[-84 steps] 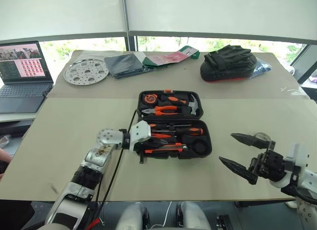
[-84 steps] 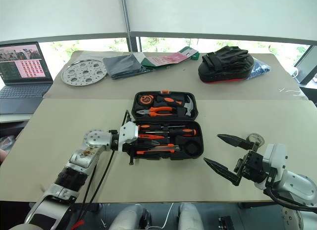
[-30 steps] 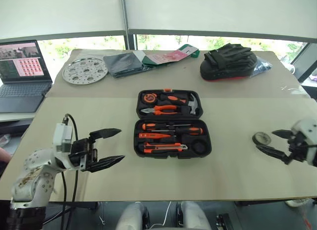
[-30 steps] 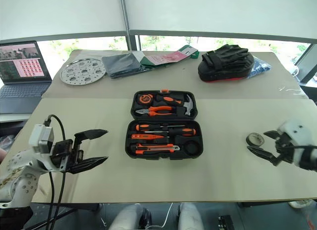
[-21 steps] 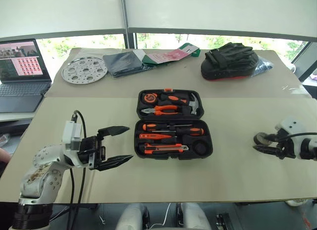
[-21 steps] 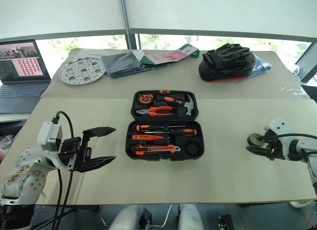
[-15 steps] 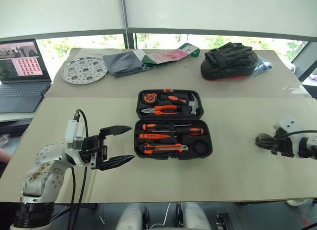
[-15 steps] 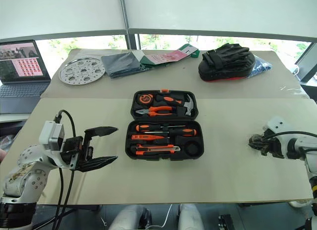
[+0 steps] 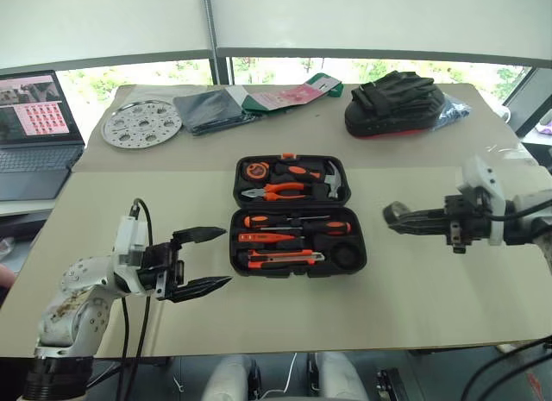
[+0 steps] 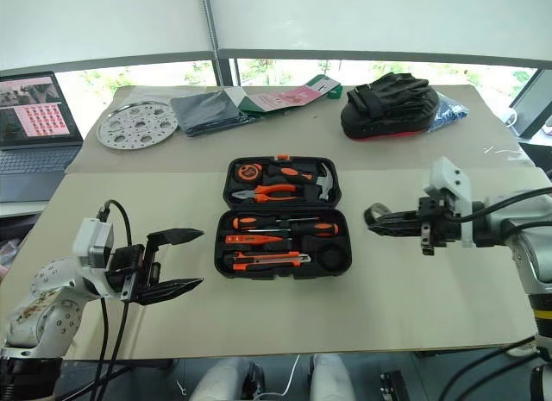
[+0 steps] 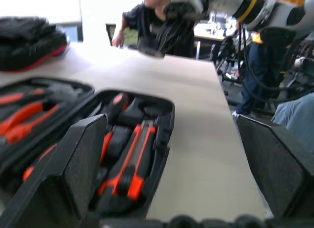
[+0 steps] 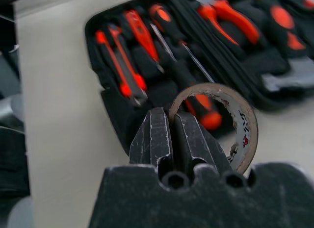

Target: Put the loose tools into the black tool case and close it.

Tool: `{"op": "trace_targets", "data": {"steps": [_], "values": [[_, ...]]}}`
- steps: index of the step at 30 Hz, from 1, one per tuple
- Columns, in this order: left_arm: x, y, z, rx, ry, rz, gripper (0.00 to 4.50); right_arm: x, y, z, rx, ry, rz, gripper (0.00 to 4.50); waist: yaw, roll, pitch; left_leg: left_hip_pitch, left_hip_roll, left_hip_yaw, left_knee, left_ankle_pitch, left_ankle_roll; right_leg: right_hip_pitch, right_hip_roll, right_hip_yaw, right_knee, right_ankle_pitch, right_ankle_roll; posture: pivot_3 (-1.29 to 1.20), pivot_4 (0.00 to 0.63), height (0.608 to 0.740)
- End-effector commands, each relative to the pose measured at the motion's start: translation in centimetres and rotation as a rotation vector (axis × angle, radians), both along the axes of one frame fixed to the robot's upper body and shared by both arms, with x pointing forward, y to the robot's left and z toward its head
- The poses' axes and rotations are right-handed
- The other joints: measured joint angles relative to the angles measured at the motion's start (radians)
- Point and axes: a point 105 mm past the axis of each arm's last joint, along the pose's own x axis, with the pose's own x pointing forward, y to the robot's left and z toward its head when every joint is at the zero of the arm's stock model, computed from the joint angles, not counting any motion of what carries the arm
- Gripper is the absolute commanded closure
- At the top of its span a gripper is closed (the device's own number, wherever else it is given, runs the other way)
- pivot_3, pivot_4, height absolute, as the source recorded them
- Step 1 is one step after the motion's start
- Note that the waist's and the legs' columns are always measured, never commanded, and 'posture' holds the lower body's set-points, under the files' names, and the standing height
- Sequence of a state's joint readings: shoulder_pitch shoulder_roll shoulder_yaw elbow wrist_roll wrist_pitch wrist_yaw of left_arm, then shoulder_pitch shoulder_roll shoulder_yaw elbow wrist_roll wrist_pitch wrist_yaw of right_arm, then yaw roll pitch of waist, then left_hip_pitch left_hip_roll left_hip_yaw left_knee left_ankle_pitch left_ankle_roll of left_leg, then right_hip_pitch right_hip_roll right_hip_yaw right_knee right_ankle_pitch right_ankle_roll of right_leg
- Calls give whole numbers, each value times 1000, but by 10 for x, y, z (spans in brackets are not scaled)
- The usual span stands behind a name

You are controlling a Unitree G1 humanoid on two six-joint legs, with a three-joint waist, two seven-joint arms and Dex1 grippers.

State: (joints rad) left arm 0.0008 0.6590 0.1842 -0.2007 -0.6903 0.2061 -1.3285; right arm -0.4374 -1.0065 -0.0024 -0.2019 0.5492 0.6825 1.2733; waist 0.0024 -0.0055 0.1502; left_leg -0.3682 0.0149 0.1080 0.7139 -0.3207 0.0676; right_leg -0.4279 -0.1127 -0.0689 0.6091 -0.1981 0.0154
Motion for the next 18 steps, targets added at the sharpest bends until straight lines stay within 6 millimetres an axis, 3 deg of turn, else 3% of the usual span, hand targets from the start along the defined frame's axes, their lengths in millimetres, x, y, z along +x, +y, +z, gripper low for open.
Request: {"op": "trace_targets", "data": {"steps": [1, 7, 11, 16, 18], "values": [[1, 3, 2, 40, -39, 41, 0, 0, 17, -17, -52, 42, -2, 4490, 9, 0, 0, -1, -1, 0, 0, 0, 0, -1, -1, 0, 0, 0, 0, 0, 150, 740], [2, 3, 2, 42, -53, 61, 0, 0, 30, -47, -95, 105, -16, 4490, 9, 0, 0, -10, -2, 1, 2, 0, 1, -10, -1, 0, 2, 1, 0, 0, 150, 740], [2, 2, 4, 37, -62, 65, 0, -2, 21, -63, -160, 129, -33, 4490, 9, 0, 0, -10, -2, 1, 2, 0, 0, -10, 0, -1, 1, 1, 0, 0, 150, 740], [2, 1, 7, 28, -71, 65, 0, 3, 15, -68, -236, 91, -53, 4490, 10, -1, 0, -10, -2, 2, 3, 0, 0, -9, 1, -1, 1, 1, 0, 0, 150, 740], [1, 0, 9, 25, -73, 63, 0, 1, 15, -66, -242, 92, -43, 3707, 10, -1, 0, -10, -2, 2, 3, 0, 0, -9, 1, -1, 1, 1, 0, 0, 150, 740]]}}
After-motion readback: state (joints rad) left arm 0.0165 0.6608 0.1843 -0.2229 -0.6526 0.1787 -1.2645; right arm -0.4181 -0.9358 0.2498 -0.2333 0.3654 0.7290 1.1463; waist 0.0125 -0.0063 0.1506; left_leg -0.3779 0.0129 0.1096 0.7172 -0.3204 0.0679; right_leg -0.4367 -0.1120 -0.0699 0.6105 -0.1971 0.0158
